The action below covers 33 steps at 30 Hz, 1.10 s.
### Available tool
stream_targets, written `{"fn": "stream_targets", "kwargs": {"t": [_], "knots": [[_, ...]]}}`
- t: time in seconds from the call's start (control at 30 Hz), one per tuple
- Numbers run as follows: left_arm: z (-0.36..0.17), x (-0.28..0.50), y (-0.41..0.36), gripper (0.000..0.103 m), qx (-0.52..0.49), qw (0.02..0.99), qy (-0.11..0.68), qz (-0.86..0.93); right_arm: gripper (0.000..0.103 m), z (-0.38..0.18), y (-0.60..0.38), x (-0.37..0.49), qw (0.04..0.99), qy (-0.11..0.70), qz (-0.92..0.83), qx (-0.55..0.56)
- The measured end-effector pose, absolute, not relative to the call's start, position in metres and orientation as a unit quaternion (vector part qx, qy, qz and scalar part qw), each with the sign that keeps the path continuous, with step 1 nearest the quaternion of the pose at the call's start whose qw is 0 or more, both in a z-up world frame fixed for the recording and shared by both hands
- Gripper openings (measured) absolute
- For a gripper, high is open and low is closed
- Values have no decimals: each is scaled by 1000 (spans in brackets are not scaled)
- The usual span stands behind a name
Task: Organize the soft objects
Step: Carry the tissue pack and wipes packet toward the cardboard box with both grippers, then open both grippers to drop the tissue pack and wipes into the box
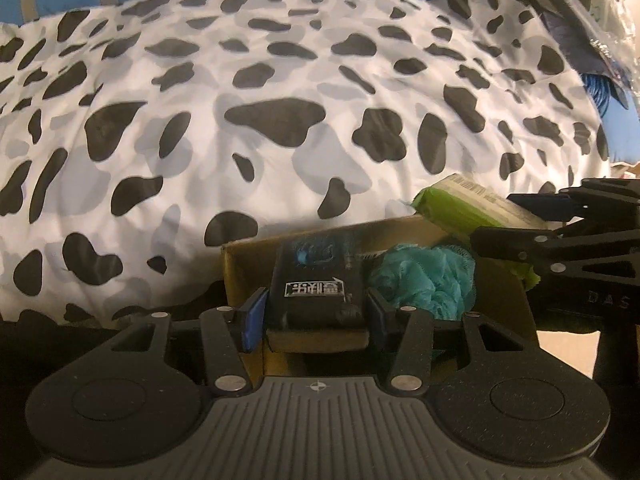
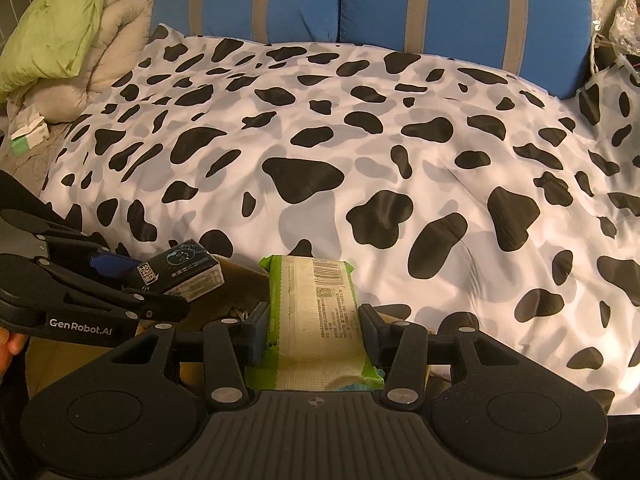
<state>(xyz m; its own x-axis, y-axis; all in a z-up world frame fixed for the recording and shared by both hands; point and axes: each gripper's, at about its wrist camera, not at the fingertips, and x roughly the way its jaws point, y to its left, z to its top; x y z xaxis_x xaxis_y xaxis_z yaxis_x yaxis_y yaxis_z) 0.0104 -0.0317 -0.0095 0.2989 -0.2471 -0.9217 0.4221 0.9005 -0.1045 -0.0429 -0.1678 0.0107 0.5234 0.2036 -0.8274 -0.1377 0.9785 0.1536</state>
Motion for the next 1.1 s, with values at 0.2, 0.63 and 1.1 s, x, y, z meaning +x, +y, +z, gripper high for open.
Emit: {"fn": "stream_targets", "kwargs": {"t": [0.2,0.63,1.1], "knots": [[-9,14,-24,70,69,808,557,-180,50,10,-167,-42,870,482,99,32],[-5,17,-3,71,40,818,557,-136,50,6,-150,-36,860,496,124,20],[-5,18,10,71,22,820,557,-134,95,10,-138,-33,858,493,145,19]]}}
